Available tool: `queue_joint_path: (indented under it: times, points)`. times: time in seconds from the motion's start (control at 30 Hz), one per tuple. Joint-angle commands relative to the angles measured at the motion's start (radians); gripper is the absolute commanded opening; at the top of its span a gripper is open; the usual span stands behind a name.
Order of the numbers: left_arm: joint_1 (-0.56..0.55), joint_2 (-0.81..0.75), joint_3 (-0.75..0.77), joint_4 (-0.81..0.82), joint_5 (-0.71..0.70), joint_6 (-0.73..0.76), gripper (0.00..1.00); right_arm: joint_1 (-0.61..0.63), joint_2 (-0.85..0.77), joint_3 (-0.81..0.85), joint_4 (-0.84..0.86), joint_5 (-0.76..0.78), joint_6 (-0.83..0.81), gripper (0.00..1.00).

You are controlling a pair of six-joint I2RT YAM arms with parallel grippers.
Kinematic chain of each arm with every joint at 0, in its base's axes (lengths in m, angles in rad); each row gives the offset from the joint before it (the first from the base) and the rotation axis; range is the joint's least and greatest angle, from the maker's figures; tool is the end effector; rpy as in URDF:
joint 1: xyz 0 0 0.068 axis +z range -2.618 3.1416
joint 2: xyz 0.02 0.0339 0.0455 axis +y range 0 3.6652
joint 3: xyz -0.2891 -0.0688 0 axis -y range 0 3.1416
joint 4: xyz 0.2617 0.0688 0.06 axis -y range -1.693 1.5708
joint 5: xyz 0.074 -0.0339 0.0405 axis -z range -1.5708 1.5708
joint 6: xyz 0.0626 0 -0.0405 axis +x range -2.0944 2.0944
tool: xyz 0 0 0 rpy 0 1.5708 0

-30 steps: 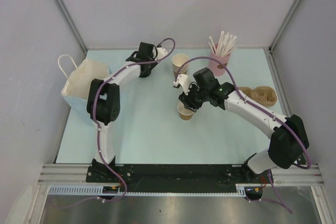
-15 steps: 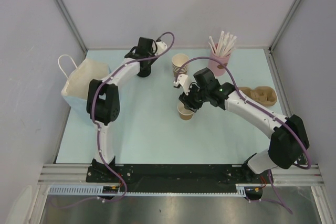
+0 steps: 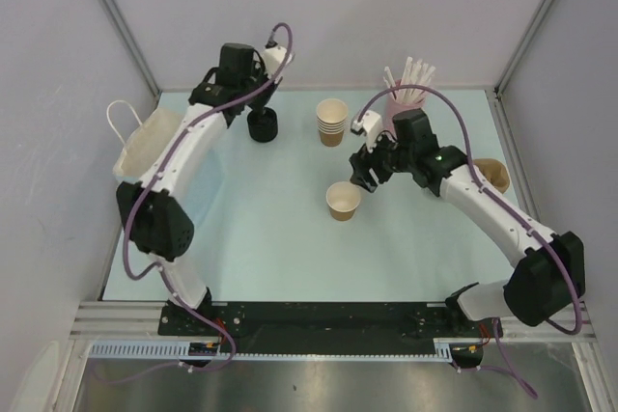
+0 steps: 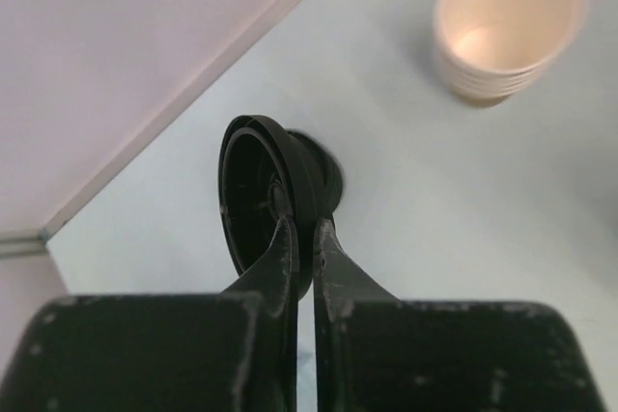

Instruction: Pack the takeout coffee

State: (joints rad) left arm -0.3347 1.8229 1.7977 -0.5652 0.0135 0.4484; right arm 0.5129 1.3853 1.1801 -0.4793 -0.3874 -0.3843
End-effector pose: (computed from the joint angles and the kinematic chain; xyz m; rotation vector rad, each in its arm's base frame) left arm 0.4424 -0.1548 0.3708 0.8321 1.9950 0.0510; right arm 0.2823 0.1861 0.3196 -1.1561 1.9224 0.5054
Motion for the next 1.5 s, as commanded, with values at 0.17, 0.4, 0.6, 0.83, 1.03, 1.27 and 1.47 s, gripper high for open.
queue_joint_path:
  times: [0.17,0.4,0.6,0.83,1.03,1.27,1.47]
  points:
    - [0.002,-0.322,0.092,-0.099,0.587,-0.233,0.0,-0.065,-0.063,0.191,0.162,-0.228,0.188,0.85]
    - [0.0,-0.404,-0.006,0.105,0.738,-0.529,0.0,0.007,0.05,0.475,0.114,-0.264,0.267,0.81]
    - [-0.001,-0.415,-0.172,0.251,0.672,-0.715,0.0,0.032,0.107,0.605,0.123,-0.311,0.363,0.76]
    - [-0.001,-0.407,-0.271,0.323,0.614,-0.839,0.0,0.085,0.116,0.576,0.117,-0.219,0.318,0.72]
    - [-0.001,-0.428,-0.297,0.361,0.641,-0.896,0.0,0.085,0.124,0.514,0.159,-0.171,0.323,0.7]
    - [0.0,-0.441,-0.327,0.406,0.677,-0.936,0.0,0.084,0.15,0.497,0.186,-0.128,0.341,0.68]
    - [0.0,-0.441,-0.331,0.426,0.707,-0.961,0.0,0.084,0.169,0.49,0.197,-0.099,0.349,0.65]
